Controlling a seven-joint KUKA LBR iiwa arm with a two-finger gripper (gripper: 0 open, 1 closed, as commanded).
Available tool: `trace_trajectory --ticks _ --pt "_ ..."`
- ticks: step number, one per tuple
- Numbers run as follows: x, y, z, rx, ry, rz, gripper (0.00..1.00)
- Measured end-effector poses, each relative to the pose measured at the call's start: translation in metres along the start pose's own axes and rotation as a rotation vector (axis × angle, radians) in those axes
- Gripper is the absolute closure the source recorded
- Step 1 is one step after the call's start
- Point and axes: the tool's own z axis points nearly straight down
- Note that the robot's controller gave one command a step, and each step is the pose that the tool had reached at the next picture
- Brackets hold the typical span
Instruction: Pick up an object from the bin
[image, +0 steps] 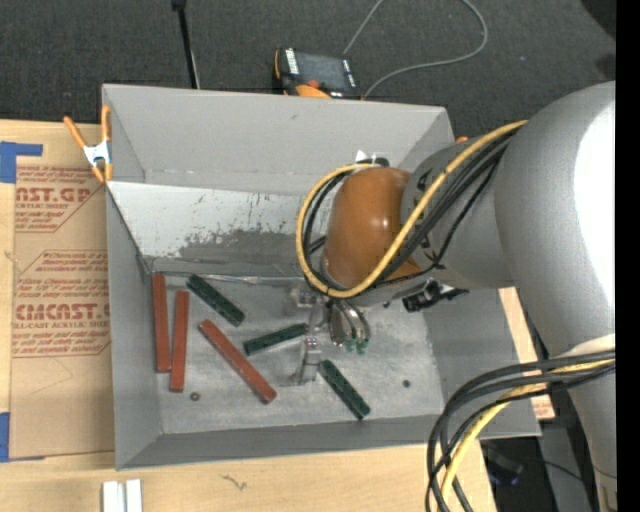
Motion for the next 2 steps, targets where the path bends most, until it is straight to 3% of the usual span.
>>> trace_trajectory --ticks 1,2 --pt "-0.0171 -0.0203 0.0208 0.002 -0.006 0.025 0.0" --pt "-0.0173 -0.0195 0.0192 0.001 -0.007 0.024 1.0"
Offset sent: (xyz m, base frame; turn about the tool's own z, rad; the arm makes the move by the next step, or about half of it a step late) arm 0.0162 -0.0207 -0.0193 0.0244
